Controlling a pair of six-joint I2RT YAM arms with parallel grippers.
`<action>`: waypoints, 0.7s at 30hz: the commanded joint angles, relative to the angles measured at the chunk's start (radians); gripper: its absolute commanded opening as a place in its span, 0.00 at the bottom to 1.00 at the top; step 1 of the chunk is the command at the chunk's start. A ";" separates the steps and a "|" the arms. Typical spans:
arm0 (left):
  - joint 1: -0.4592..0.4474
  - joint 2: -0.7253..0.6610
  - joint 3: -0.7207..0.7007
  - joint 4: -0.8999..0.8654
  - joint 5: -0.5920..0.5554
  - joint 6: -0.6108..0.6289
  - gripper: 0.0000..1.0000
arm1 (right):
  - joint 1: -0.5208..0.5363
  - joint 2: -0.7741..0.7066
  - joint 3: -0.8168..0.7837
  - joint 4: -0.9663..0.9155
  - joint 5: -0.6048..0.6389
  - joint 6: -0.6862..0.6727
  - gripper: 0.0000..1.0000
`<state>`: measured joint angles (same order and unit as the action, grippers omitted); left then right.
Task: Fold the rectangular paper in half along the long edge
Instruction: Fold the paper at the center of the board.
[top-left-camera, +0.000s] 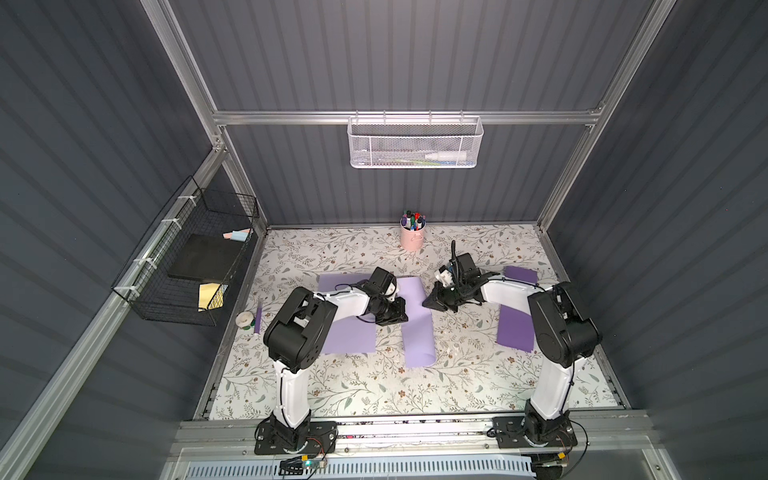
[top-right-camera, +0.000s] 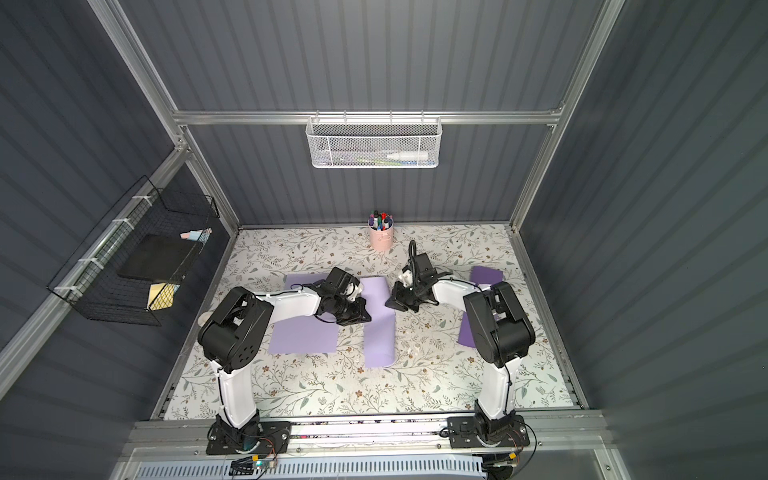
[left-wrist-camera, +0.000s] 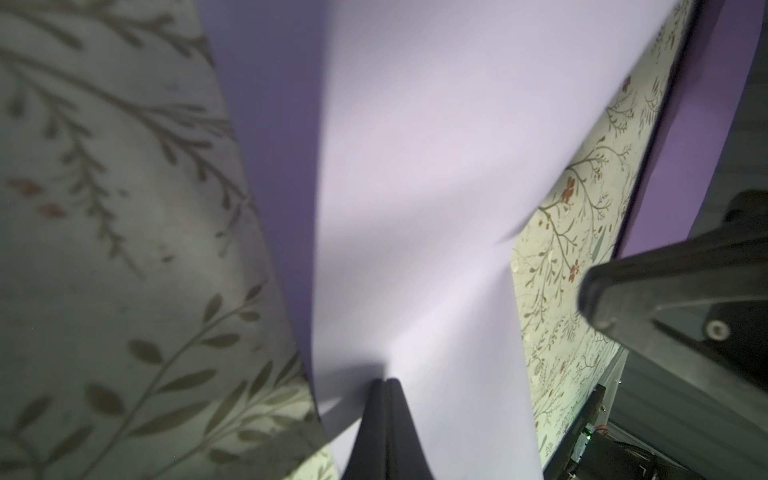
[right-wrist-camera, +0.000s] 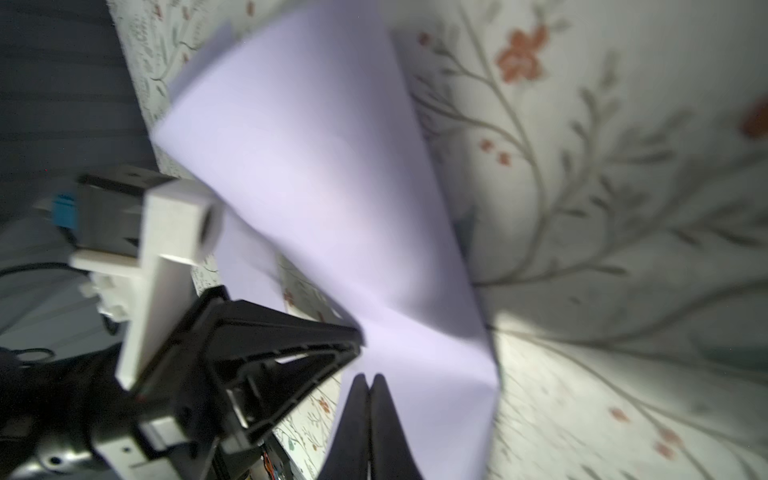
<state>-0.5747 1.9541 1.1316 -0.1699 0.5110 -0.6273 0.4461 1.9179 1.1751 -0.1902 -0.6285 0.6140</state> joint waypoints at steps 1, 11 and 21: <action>-0.005 0.043 -0.033 -0.074 -0.047 0.024 0.00 | -0.006 0.108 0.043 -0.016 -0.003 0.016 0.05; -0.004 0.026 -0.035 -0.086 -0.055 0.028 0.00 | -0.083 0.148 -0.035 0.005 0.054 0.018 0.02; -0.005 0.023 -0.038 -0.091 -0.055 0.032 0.00 | -0.209 0.024 -0.108 0.032 -0.054 -0.005 0.01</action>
<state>-0.5747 1.9541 1.1316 -0.1696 0.5106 -0.6201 0.2085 1.9682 1.0782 -0.1341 -0.6685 0.6197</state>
